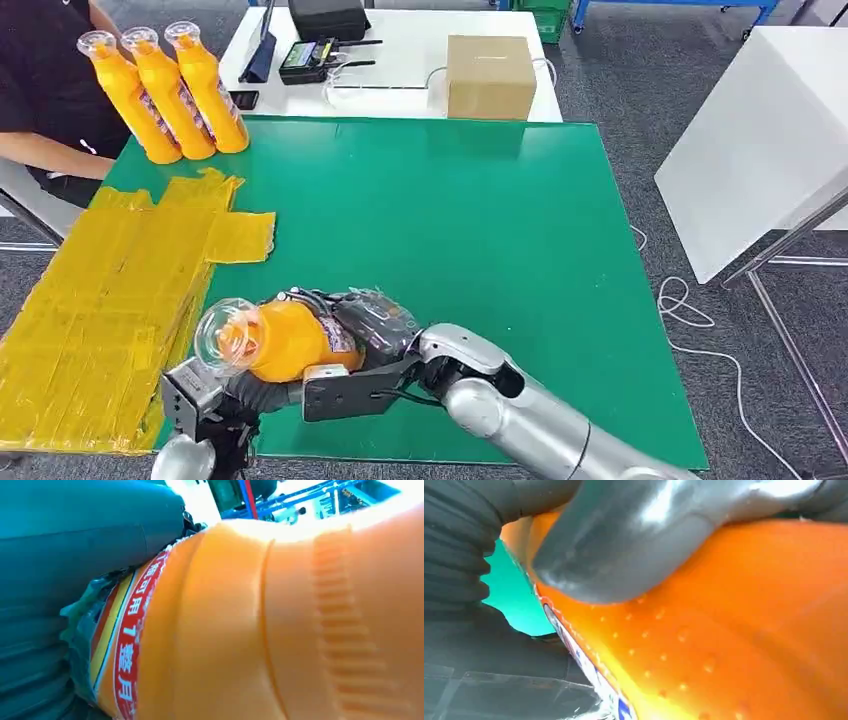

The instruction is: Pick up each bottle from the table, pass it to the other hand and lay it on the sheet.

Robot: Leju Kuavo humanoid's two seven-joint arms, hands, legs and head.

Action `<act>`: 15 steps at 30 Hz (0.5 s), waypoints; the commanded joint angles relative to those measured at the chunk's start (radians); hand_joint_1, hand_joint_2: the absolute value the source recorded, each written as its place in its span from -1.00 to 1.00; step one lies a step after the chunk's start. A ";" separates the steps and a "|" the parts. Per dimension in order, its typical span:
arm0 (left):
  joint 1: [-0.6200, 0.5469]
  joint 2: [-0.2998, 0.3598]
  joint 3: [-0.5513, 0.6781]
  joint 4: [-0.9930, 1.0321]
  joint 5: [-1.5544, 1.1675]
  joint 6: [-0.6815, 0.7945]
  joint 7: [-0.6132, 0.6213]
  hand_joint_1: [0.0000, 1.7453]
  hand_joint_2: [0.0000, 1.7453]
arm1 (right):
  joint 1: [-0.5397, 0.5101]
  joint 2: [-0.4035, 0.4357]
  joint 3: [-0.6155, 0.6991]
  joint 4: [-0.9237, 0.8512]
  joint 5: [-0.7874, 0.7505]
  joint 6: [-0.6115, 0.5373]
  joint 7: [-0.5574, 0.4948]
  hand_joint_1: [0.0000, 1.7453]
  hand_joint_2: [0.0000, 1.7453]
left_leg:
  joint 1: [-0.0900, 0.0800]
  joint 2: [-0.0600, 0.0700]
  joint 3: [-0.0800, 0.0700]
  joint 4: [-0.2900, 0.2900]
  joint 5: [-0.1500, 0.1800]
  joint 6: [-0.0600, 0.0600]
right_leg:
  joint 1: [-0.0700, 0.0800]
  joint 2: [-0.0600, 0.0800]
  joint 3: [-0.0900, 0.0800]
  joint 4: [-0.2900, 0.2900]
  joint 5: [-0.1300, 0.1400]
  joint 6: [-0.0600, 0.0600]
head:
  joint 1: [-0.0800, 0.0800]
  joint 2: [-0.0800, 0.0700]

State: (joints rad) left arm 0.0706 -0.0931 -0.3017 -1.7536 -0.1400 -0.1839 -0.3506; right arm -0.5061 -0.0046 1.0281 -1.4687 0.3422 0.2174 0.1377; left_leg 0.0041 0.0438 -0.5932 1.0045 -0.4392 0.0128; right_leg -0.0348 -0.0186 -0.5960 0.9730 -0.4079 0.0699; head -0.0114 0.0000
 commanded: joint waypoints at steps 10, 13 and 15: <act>0.060 -0.020 0.196 -0.042 -0.038 0.104 0.012 1.00 1.00 | 0.149 -0.122 -0.081 -0.191 0.155 -0.149 -0.033 -1.00 1.00 | 0.004 -0.008 0.008 0.000 -0.003 -0.001 | 0.003 -0.001 0.009 -0.002 -0.003 -0.006 | 0.000 0.000; 0.060 -0.020 0.196 -0.042 -0.038 0.104 0.012 1.00 1.00 | 0.149 -0.122 -0.081 -0.191 0.155 -0.149 -0.033 -1.00 1.00 | 0.001 -0.003 0.001 0.000 0.000 0.000 | 0.001 0.000 0.001 -0.001 0.000 -0.002 | 0.000 0.000; 0.060 -0.025 0.193 -0.042 -0.038 0.103 0.012 1.00 1.00 | 0.149 -0.115 -0.082 -0.189 0.158 -0.145 -0.032 -1.00 1.00 | 0.001 -0.002 0.002 0.000 -0.001 -0.001 | 0.001 0.001 0.002 0.000 -0.001 -0.004 | -0.001 0.000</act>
State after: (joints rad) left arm 0.1262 -0.1117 -0.1823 -1.7945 -0.1721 -0.0789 -0.3422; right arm -0.3880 -0.0649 0.9784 -1.5862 0.4940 0.0706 0.1114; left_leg 0.0041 0.0450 -0.5937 1.0045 -0.4396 0.0127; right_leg -0.0348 -0.0178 -0.5974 0.9729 -0.4081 0.0699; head -0.0126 0.0000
